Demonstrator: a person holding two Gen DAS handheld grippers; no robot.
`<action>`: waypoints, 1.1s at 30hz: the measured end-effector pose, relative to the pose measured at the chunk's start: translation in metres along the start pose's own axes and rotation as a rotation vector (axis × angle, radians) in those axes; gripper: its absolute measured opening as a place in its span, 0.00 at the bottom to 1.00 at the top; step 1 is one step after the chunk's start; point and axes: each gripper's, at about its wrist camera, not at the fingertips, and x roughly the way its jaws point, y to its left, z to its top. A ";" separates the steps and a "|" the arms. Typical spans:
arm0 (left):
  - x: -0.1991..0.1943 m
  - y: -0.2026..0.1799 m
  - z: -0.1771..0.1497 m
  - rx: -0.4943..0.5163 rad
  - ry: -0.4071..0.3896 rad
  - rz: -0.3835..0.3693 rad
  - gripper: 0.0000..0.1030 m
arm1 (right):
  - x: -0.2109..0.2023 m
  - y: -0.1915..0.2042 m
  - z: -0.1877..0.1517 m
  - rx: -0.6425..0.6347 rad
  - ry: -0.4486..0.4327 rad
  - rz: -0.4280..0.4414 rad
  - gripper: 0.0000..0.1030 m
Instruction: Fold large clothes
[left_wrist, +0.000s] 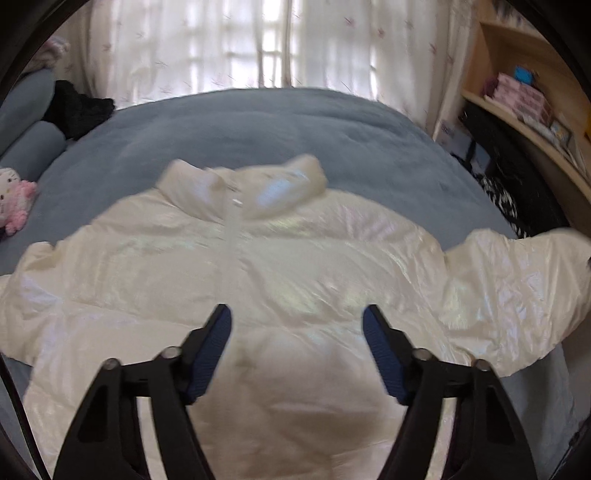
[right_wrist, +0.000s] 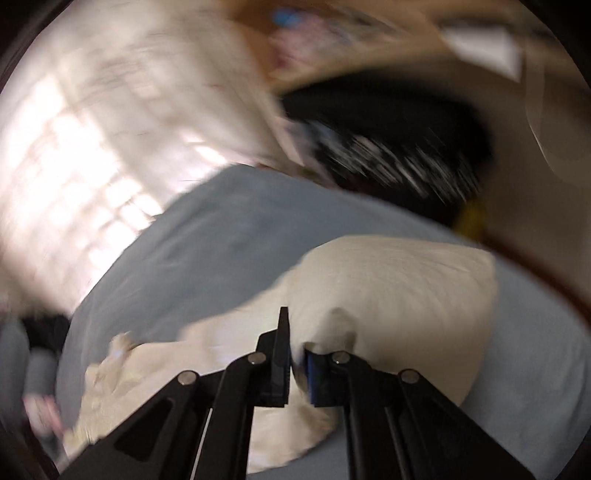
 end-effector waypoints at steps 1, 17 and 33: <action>-0.007 0.011 0.004 -0.017 -0.010 0.010 0.54 | -0.006 0.027 0.000 -0.075 -0.015 0.032 0.06; -0.042 0.130 -0.013 -0.072 -0.045 0.058 0.57 | 0.051 0.264 -0.255 -0.904 0.370 0.150 0.18; -0.027 0.135 -0.031 -0.148 -0.001 -0.022 0.41 | 0.000 0.228 -0.223 -0.730 0.376 0.229 0.45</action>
